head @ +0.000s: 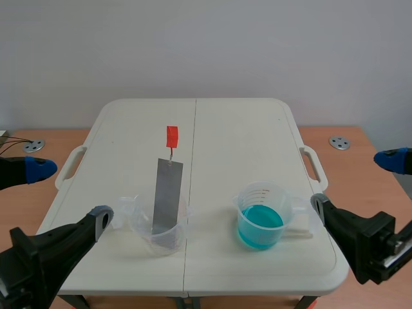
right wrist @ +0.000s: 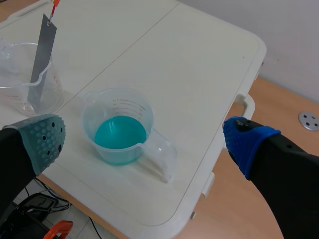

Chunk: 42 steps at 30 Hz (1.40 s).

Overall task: Hold the metal plate by the orange handle, dip it into the blue solution, take it out and point at it, then put the plate back in the beaker on the left.
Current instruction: 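Lift the metal plate out of the left beaker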

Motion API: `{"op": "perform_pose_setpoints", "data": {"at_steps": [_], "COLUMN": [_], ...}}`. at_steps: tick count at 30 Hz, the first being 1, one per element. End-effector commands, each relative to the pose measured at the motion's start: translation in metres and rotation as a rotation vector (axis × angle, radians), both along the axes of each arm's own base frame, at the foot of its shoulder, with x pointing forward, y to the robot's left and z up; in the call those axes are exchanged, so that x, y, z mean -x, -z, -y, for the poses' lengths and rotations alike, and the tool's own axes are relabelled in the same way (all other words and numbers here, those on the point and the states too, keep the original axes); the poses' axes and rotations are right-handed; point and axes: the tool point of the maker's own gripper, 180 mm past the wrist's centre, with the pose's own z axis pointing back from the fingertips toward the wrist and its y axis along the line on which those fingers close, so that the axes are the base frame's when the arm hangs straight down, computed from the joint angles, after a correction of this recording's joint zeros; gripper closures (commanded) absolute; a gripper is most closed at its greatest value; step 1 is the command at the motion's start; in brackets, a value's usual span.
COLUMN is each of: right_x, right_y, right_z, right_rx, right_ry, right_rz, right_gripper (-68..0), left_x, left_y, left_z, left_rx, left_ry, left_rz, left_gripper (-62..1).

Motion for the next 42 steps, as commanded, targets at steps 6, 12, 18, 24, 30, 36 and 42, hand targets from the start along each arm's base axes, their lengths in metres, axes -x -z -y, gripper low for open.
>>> {"op": "perform_pose_setpoints", "data": {"at_steps": [6, 12, 18, 24, 30, 36, 42], "right_x": [-0.005, -0.009, -0.021, -0.027, -0.038, -0.051, -0.068], "right_y": [-0.010, -0.014, -0.022, -0.022, -0.021, -0.022, -0.015], "right_z": [-0.023, -0.024, -0.034, -0.052, -0.066, -0.078, -0.089], "right_rx": [-0.056, -0.059, -0.074, -0.104, -0.140, -0.168, -0.192], "right_ry": [-0.061, -0.063, -0.088, -0.129, -0.152, -0.169, -0.177], "right_rz": [0.036, 0.053, 0.092, 0.098, 0.112, 0.126, 0.125], "right_gripper": [-66.3, -66.3, -66.3, -66.3, -66.3, -66.3, -66.3], "left_x": [-0.001, -0.001, -0.001, -0.002, -0.002, 0.032, 0.095], "left_y": [-0.006, -0.006, -0.006, -0.007, 0.000, 0.047, 0.098], "left_z": [0.001, 0.001, 0.001, 0.001, -0.005, -0.021, -0.042], "left_rx": [0.018, 0.015, 0.015, 0.014, -0.023, -0.254, -0.400], "left_ry": [-0.007, -0.007, -0.006, -0.006, -0.029, 0.005, 0.044], "left_rz": [0.015, 0.016, 0.018, 0.021, -0.001, -0.156, -0.423], "left_gripper": [-62.3, -62.3, -49.1, -1.7, -1.7, -1.7, -1.7]}}
